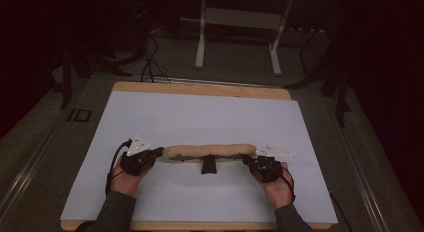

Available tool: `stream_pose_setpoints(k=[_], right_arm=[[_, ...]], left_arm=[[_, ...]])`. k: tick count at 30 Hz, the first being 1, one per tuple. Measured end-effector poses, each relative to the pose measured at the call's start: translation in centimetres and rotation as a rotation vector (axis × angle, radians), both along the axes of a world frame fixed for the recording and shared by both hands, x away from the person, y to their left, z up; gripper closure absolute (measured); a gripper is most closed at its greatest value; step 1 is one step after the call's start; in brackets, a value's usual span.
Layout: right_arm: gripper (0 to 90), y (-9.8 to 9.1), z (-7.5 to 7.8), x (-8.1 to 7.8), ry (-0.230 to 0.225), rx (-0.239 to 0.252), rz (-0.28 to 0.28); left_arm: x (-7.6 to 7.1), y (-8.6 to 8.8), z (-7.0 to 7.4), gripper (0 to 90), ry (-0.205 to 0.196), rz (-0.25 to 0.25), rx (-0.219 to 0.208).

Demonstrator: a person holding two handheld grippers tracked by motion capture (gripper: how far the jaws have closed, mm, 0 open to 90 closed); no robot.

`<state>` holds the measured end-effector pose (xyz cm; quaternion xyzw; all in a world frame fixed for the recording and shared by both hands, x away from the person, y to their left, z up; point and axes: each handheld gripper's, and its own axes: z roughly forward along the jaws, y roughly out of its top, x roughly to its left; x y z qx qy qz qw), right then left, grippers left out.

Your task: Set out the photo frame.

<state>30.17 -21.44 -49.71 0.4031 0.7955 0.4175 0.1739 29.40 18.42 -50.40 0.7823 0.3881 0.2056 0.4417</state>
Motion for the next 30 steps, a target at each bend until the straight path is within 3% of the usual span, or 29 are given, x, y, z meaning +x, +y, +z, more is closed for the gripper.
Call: stream_pose_setpoints(k=[10, 20, 30], right_arm=[[89.9, 0.1, 0.1, 0.2, -0.001, 0.012, -0.006], [90.0, 0.9, 0.0, 0.5, -0.005, 0.038, -0.028], [90.0, 2.0, -0.1, 0.7, -0.001, 0.018, -0.016]], left_arm=[[0.9, 0.2, -0.2, 90.0, 0.021, -0.006, -0.022], [0.3, 0.1, -0.1, 90.0, 0.024, -0.021, -0.023], [-0.7, -0.3, -0.1, 90.0, 0.021, -0.043, -0.015]])
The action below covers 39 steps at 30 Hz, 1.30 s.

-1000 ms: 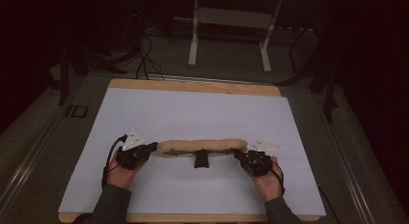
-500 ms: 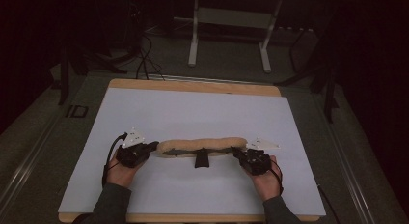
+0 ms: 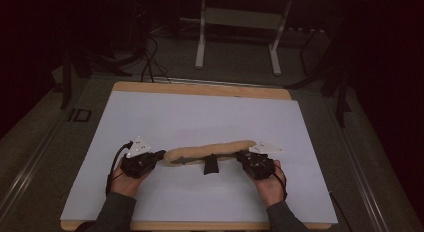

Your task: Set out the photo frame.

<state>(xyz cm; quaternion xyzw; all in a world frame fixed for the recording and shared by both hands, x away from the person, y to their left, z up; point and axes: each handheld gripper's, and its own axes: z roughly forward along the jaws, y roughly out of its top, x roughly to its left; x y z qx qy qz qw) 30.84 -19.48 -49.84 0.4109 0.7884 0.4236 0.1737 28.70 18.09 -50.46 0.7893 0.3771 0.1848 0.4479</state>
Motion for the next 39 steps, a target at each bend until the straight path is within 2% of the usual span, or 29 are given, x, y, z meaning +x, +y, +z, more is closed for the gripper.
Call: stream_pose_setpoints(k=[5, 23, 27, 39], right_arm=[[89.9, 0.3, 0.1, 0.1, 0.003, -0.007, 0.004], [90.0, 1.3, 0.5, 0.7, 0.007, -0.033, 0.016], [90.0, 1.4, 0.7, 0.8, 0.012, -0.029, 0.017], [90.0, 2.4, 1.1, 0.6, 0.012, -0.044, 0.046]], left_arm=[[-0.5, -0.3, 0.1, 90.0, -0.006, -0.012, 0.014], [-1.4, -1.4, 0.2, 90.0, -0.03, -0.056, 0.021], [-2.0, -1.9, 0.2, 90.0, -0.036, -0.081, 0.031], [-2.7, -2.7, 0.2, 90.0, -0.051, -0.115, 0.041]])
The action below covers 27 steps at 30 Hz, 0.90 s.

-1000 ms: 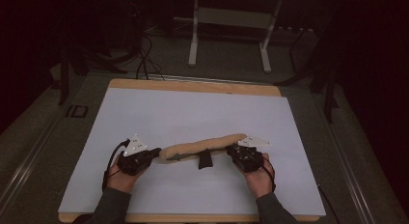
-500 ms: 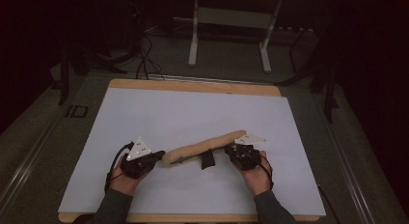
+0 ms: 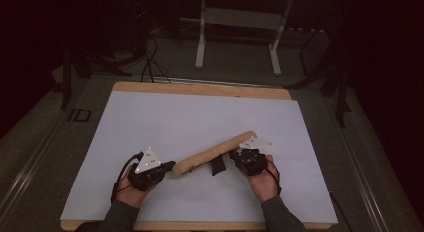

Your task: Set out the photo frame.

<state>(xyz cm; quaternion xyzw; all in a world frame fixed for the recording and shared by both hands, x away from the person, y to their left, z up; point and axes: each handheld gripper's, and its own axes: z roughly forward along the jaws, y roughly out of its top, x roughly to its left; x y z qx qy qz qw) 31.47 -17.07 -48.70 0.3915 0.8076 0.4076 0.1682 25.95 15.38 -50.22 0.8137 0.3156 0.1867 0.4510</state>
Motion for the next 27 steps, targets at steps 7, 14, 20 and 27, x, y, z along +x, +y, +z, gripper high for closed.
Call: stream_pose_setpoints(k=[7, 14, 20, 27], right_arm=[[90.0, 1.1, 0.2, -0.4, 0.005, -0.009, 0.031], [90.0, 1.7, 0.0, -0.4, 0.01, -0.025, 0.037], [90.0, 1.7, 0.1, -0.2, 0.015, -0.03, 0.026], [90.0, 1.8, 0.1, 0.0, 0.019, -0.029, 0.013]], left_arm=[[-0.2, -0.3, 0.0, 90.0, -0.006, -0.007, 0.005], [-0.4, -0.7, 0.0, 90.0, -0.01, -0.02, 0.008], [-0.6, -1.2, -0.1, 90.0, -0.015, -0.043, 0.012], [-0.8, -1.7, 0.0, 90.0, -0.016, -0.066, 0.014]])
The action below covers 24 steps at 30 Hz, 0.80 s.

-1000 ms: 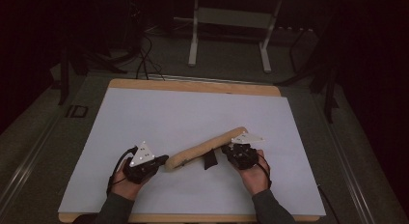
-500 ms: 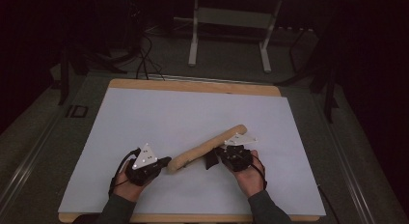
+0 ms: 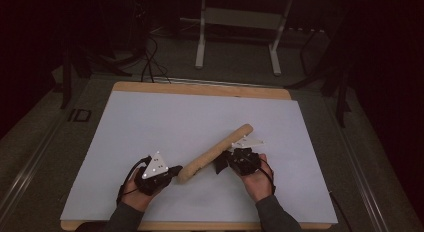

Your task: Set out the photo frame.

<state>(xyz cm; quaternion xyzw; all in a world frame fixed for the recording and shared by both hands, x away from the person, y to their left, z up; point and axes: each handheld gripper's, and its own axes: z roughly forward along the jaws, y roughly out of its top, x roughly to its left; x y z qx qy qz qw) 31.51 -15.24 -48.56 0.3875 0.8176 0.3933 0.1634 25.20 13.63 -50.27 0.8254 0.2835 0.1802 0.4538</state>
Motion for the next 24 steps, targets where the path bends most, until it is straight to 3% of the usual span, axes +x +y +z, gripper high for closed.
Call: stream_pose_setpoints(k=[24], right_arm=[[89.9, 1.5, 0.3, -2.0, -0.015, -0.012, 0.065]], left_arm=[[-0.4, -1.0, 0.1, 90.0, -0.002, -0.035, -0.007]])
